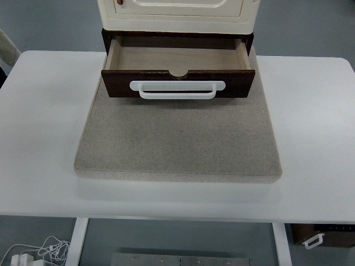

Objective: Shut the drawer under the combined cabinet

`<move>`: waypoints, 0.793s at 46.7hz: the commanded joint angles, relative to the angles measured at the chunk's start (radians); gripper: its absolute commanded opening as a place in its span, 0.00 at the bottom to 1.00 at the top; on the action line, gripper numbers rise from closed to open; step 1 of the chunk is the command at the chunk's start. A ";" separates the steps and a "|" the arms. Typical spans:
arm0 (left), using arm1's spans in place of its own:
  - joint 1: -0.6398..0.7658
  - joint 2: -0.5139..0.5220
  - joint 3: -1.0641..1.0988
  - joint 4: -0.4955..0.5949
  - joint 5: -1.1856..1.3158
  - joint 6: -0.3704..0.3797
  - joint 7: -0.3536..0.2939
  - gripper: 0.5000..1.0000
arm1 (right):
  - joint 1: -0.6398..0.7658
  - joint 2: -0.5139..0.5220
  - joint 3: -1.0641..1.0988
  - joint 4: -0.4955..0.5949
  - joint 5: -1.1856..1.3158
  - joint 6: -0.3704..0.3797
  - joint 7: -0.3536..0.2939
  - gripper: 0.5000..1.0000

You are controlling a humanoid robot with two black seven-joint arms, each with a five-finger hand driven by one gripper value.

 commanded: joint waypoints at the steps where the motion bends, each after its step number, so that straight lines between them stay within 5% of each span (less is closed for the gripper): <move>1: -0.015 0.004 0.050 -0.068 0.008 0.000 0.000 1.00 | 0.000 0.000 0.000 0.000 0.000 0.000 0.000 0.90; 21: -0.130 -0.007 0.331 -0.295 0.131 0.023 0.018 1.00 | 0.000 0.000 0.000 0.000 0.000 0.000 0.000 0.90; 37: -0.136 -0.089 0.491 -0.381 0.197 0.006 0.136 1.00 | 0.000 0.000 0.000 0.000 0.000 0.000 0.000 0.90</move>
